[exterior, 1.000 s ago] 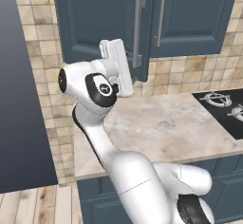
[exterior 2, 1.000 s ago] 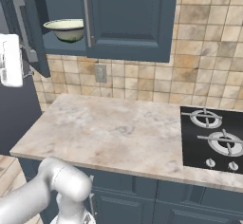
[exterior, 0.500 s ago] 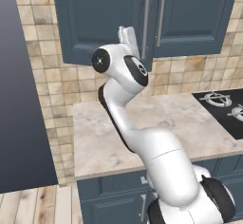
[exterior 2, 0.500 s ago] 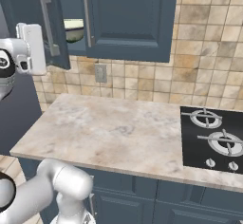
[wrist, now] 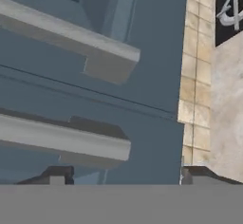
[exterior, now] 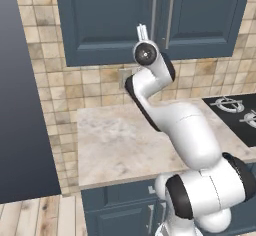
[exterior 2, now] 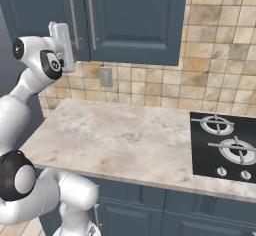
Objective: Open the cabinet. Pick the bowls from the counter and place them in the cabinet. Then close the cabinet.
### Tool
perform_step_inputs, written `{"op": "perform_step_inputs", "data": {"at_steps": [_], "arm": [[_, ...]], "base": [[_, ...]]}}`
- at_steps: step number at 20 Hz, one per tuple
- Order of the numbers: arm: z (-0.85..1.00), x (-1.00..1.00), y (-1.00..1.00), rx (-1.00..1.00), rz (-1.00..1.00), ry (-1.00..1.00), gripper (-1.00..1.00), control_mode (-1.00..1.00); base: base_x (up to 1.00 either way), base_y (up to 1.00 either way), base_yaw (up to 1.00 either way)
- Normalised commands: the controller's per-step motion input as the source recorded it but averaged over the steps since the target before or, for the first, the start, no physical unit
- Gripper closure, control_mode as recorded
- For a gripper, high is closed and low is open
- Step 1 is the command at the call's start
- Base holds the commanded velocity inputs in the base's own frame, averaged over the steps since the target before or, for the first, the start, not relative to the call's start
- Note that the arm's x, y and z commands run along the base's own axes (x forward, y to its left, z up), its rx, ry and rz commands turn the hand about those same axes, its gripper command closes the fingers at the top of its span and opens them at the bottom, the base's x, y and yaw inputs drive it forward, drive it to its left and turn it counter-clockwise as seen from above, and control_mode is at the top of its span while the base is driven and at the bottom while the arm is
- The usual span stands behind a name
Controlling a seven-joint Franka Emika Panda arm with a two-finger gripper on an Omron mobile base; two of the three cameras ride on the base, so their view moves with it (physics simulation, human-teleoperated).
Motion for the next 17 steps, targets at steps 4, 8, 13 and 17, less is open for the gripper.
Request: {"op": "perform_step_inputs", "data": {"at_steps": [4, 8, 13, 17], "arm": [[-0.06, 1.00, -0.14, 0.05, 0.29, -0.01, -1.00, -1.00], [0.00, 1.00, -0.05, 0.04, 0.17, 0.01, -1.00, -1.00], [0.00, 0.46, -0.04, 0.01, 0.05, 0.05, -1.00, -1.00], [0.00, 0.21, -0.01, 0.00, 0.00, 0.00, -1.00, -1.00]], "base": [[0.00, 0.00, 0.00], [0.00, 0.00, 0.00], [0.00, 0.00, 0.00], [0.00, 0.00, 0.00]]}}
